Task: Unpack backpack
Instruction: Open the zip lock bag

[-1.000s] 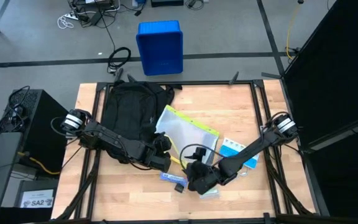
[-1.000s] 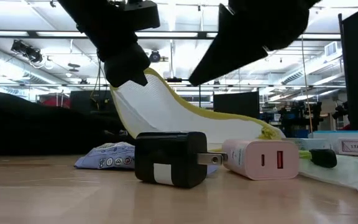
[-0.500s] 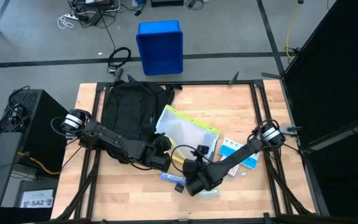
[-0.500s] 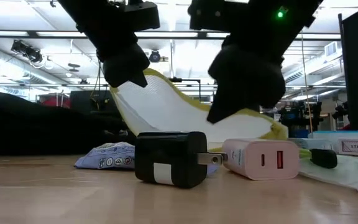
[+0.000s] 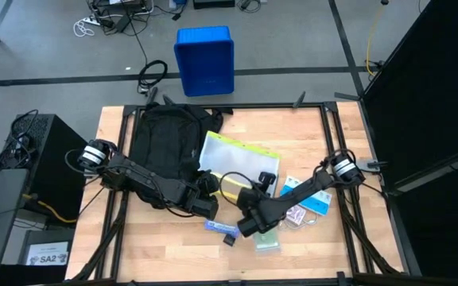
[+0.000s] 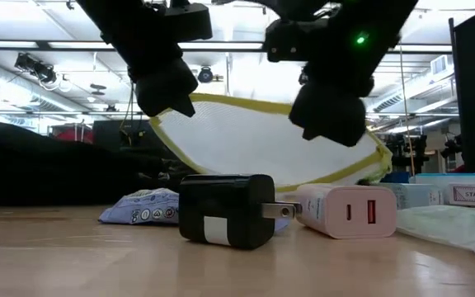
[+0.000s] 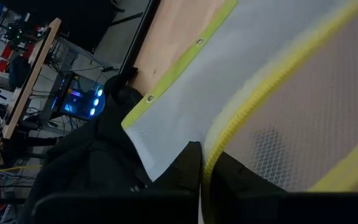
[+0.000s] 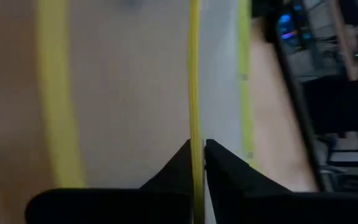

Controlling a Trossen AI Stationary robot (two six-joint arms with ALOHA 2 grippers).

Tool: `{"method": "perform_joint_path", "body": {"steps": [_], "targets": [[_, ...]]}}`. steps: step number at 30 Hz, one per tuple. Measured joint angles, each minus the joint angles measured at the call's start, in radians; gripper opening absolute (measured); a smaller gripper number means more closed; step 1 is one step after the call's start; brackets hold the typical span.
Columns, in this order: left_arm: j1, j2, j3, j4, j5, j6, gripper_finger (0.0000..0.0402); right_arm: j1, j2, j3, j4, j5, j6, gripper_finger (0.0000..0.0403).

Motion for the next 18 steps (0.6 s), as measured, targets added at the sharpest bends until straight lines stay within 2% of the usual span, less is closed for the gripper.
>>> {"method": "perform_joint_path", "body": {"steps": [7,14,18], "targets": [[0.0,0.0,0.0,0.0,0.0,-0.004,0.0,-0.052,0.0,0.0,-0.018,0.097,0.043,0.0],[-0.001,0.0,0.0,0.004,0.022,0.045,0.0003,-0.05,0.0,0.0,-0.007,0.11,0.058,0.0],[-0.003,0.0,0.0,0.04,0.065,0.108,0.0028,-0.04,0.0,0.0,-0.005,0.118,0.061,0.0]]}}
